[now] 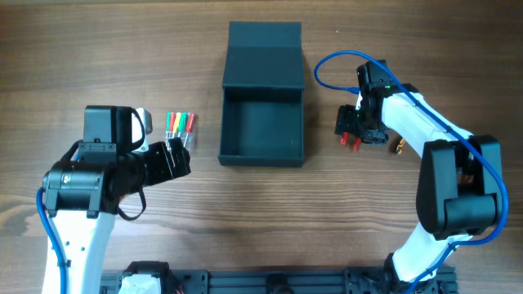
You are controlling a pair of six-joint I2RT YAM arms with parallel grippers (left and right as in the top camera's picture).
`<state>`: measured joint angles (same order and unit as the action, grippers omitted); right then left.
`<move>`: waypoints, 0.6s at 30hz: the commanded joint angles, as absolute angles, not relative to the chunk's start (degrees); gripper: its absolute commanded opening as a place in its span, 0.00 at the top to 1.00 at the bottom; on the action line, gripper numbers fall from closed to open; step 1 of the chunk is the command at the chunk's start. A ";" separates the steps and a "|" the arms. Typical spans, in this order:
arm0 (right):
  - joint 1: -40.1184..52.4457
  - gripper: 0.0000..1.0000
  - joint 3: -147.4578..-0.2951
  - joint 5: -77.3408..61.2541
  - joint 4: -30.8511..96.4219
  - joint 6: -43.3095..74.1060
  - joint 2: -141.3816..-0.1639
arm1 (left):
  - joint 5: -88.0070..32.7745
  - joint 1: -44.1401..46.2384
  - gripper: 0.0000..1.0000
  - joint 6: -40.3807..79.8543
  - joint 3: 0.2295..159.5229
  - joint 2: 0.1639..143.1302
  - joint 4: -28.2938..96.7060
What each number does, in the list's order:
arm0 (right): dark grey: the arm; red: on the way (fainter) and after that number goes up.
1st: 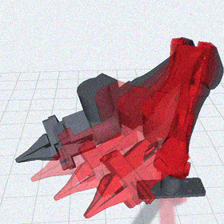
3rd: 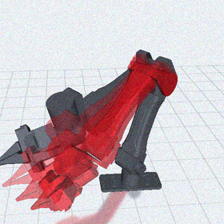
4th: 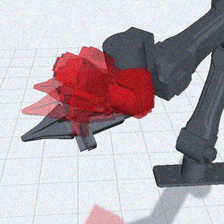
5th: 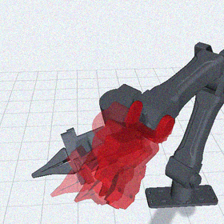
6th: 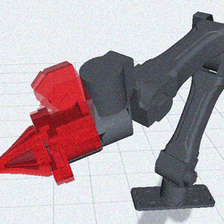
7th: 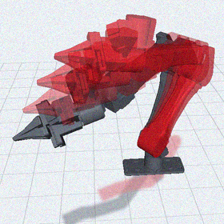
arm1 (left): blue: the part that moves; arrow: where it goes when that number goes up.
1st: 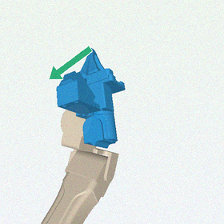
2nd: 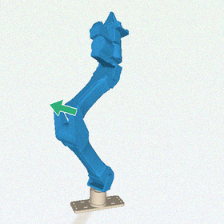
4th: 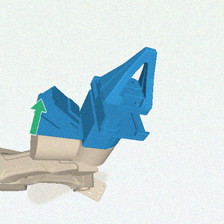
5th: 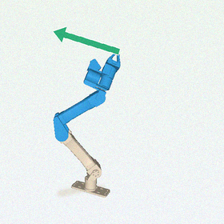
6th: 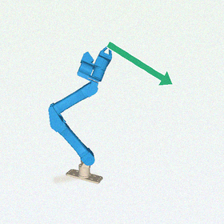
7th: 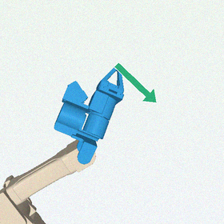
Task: Pack container
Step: 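Lower the right gripper and grasp the red-handled snips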
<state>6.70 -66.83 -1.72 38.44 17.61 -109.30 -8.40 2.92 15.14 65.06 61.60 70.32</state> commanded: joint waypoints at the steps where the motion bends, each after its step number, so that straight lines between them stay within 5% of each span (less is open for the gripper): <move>1: 6.92 0.35 -66.24 -3.05 38.17 18.22 -110.30 | -7.86 3.11 0.00 13.93 66.06 61.73 70.35; 7: 6.90 0.45 -66.24 -3.03 38.17 18.22 -110.30 | -7.86 3.11 0.00 13.96 66.06 61.73 70.37; 10: 6.90 0.60 -66.24 -3.03 38.17 18.20 -110.30 | -7.86 3.11 0.00 13.93 66.06 61.73 70.37; 18: 6.90 0.71 -66.24 -3.01 38.17 18.20 -110.30 | -7.86 3.11 0.00 13.96 66.06 61.73 70.39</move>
